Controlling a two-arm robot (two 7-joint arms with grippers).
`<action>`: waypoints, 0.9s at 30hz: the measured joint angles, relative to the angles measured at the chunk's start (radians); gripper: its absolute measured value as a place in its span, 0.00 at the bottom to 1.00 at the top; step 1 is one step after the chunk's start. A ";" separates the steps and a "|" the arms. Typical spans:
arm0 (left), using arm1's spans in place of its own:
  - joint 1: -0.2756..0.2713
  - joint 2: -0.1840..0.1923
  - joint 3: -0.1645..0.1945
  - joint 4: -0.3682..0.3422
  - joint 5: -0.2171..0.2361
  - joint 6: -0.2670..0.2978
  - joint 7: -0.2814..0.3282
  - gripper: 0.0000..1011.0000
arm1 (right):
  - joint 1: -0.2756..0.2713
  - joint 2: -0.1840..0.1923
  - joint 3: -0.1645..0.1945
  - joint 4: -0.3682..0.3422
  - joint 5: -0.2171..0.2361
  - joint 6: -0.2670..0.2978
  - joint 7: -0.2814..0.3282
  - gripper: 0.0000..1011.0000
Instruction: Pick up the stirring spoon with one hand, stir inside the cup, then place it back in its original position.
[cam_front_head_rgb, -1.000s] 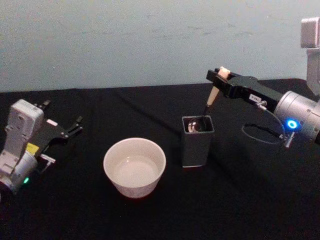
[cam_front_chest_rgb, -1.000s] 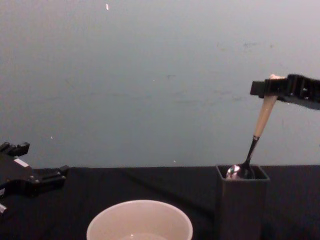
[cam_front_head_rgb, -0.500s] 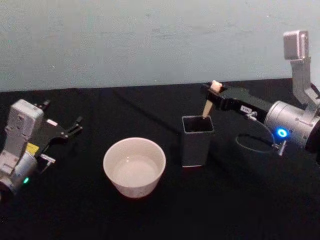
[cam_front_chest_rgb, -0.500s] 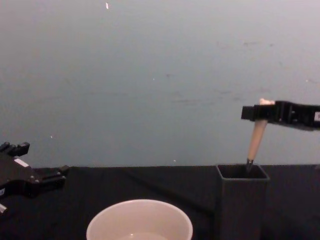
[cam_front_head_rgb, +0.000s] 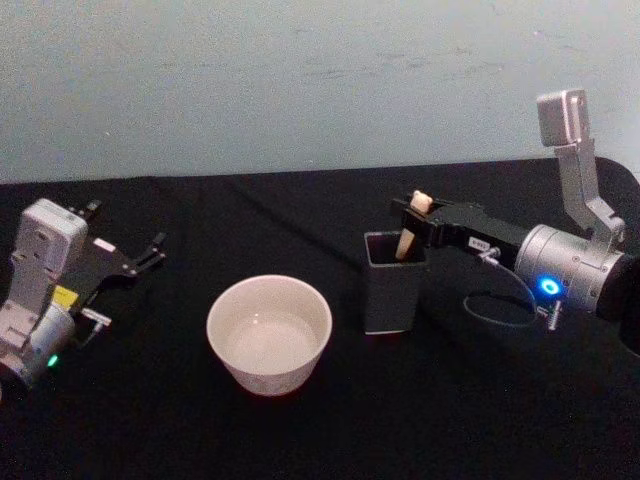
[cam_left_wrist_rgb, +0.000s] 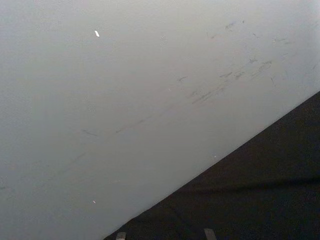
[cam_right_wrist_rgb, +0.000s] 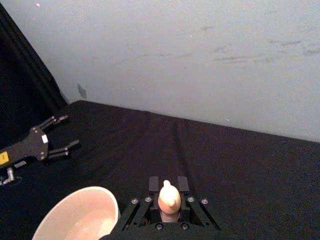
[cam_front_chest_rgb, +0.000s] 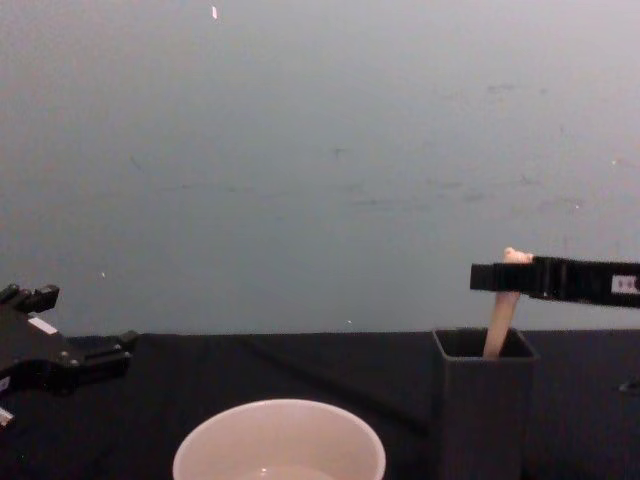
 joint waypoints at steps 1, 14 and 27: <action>0.000 0.000 0.000 0.000 0.000 0.000 0.000 0.99 | -0.001 -0.003 -0.001 0.003 -0.004 0.002 0.001 0.22; 0.000 0.000 0.000 0.000 0.000 0.000 0.000 0.99 | -0.005 -0.016 -0.001 0.021 -0.033 0.013 0.012 0.22; 0.000 0.000 0.000 0.000 0.000 0.000 0.000 0.99 | -0.007 -0.028 0.004 0.029 -0.051 0.031 0.015 0.22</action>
